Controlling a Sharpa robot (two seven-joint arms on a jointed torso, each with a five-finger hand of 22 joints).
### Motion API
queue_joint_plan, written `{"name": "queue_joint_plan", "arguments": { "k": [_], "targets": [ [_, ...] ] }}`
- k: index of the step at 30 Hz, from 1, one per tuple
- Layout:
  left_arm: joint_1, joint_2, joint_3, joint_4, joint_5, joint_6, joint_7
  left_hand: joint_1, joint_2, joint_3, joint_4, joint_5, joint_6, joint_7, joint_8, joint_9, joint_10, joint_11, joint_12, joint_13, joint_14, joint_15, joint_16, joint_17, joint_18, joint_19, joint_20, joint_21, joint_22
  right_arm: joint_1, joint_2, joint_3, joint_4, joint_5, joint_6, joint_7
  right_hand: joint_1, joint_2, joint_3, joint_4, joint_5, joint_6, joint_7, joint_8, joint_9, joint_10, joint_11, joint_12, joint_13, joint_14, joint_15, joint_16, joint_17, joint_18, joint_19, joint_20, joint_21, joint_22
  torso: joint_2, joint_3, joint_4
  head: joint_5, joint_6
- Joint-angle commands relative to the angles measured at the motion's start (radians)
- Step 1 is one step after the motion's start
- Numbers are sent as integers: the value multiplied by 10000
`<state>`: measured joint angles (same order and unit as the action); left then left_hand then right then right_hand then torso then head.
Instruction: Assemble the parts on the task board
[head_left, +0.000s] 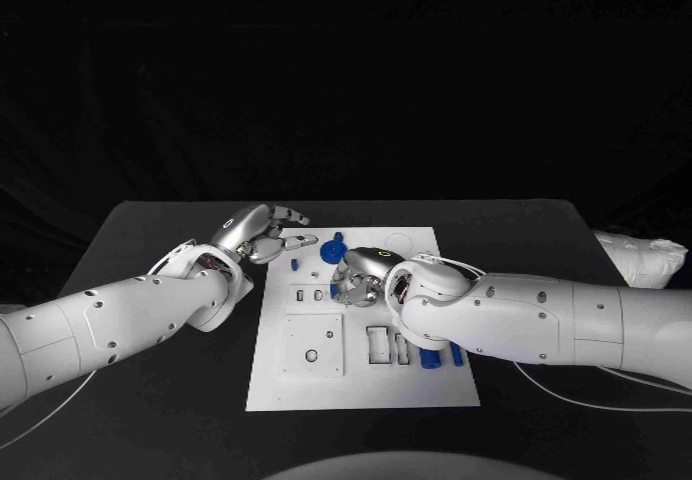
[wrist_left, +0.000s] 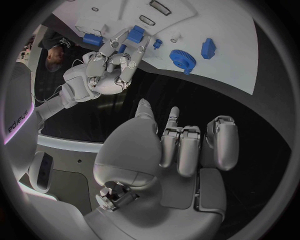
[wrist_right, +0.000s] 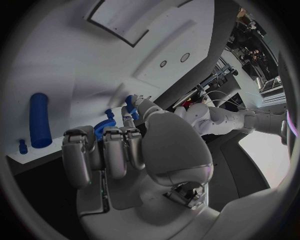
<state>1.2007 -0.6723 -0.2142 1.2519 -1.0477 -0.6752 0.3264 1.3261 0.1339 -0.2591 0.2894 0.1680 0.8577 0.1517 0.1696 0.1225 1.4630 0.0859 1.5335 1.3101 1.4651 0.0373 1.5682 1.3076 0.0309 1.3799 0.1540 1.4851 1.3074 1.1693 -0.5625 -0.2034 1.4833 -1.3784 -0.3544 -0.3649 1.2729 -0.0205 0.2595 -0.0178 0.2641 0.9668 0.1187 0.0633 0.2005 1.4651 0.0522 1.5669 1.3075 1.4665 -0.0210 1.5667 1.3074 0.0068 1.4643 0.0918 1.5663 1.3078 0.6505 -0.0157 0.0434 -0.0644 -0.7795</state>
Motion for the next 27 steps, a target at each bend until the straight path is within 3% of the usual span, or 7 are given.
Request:
{"name": "queue_joint_plan", "arguments": {
  "k": [1,19,24,27],
  "targets": [
    [6,20,6,20,-38,4,100,90,-19,-43,4,55,-39,-14,44,17,582,-45,-27,1739,1057,17,26,2632,135,-49,0,-56,1091,-11,20,-4,-5,-49,249,-65,-12,-130,-49,-26,-62,-190,68,-28,-58,1057,98,39,2633,1043,122,41,2634,-68,1065,80,45,2630,-6,-2,-4,-6,-7],
    [6,50,6,9,-44,18,101,114,-1,-44,3,60,-41,-15,47,18,581,-46,-29,1737,1057,16,26,2632,136,-54,-1,-62,1088,-12,-28,-6,19,-54,205,-102,-215,-291,-219,23,-194,-565,232,-12,-155,1057,250,39,2633,1043,261,41,2634,-68,1065,201,45,2630,6,3,2,-24,0],
    [6,34,6,54,-44,23,116,122,5,-48,5,61,-42,-15,49,19,577,-46,-32,1731,1057,16,26,2632,135,-49,-2,-62,1092,-14,-198,-6,166,-70,-494,177,-709,-510,-590,278,-644,-1135,339,-8,-257,1057,347,39,2633,1043,395,41,2634,-68,1065,322,45,2630,8,6,11,8,32],
    [7,-35,8,166,0,60,72,94,-40,-108,14,52,-92,-4,30,10,592,-40,-22,1757,1057,17,26,2632,127,-13,-3,-51,1123,-9,-419,-3,364,-8,-1124,509,-942,-617,-785,454,-800,-1392,377,-1,-292,1057,376,39,2633,1043,466,41,2634,-68,1065,391,45,2630,-2,9,-12,148,-6]
  ]
}}
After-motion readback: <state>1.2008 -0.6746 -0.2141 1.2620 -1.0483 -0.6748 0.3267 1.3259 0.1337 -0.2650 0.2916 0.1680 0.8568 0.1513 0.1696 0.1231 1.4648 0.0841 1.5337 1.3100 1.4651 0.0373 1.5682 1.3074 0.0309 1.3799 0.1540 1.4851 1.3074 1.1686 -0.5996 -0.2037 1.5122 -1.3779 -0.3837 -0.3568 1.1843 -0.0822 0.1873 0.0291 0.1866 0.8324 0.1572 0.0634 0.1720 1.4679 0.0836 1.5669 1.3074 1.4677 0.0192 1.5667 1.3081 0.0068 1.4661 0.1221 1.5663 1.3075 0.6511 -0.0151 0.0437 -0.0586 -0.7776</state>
